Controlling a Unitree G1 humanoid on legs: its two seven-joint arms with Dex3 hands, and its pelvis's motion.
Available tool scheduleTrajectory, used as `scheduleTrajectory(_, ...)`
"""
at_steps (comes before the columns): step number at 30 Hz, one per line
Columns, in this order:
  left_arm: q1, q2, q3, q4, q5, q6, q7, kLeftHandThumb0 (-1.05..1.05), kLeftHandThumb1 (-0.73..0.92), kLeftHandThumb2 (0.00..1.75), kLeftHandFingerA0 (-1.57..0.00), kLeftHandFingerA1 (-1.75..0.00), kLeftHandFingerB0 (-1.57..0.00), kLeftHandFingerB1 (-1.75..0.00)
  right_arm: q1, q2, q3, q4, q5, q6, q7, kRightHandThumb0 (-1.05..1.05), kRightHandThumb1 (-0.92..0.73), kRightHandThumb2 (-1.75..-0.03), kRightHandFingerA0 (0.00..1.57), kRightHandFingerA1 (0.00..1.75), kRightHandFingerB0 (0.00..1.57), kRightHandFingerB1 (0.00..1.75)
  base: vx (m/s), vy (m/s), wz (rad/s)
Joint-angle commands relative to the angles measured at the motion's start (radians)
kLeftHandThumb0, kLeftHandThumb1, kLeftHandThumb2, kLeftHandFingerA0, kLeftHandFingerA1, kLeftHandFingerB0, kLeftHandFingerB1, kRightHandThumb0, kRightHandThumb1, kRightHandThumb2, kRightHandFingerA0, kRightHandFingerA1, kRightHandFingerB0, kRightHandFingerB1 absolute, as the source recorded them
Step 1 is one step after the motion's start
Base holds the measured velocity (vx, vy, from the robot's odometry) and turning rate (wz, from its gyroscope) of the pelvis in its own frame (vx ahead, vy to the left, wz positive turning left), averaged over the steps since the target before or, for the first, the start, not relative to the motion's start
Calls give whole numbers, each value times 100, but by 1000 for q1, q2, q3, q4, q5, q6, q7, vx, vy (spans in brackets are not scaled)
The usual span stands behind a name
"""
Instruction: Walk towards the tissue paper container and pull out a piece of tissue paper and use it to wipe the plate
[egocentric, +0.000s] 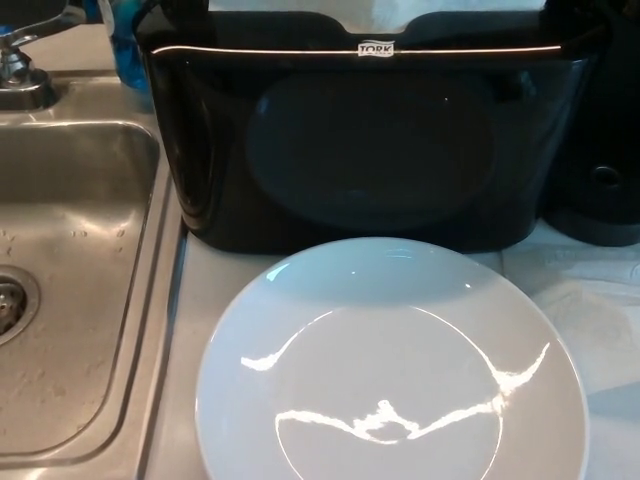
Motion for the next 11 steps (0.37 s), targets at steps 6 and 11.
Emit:
scheduleTrajectory(6,-14,-11,12,-19,-43,0,10,-1,78,81,-66,-101,-58,-79,82,-35,213,28,54,-20,-134,-21,-65,-59,98,61,69,49,0,0,0)
scheduleTrajectory(11,-6,-12,14,-22,-50,-2,6,-1,78,81,-66,-101,-58,-79,100,-48,259,34,73,-34,-156,-21,-65,-59,98,61,69,49,0,0,0)
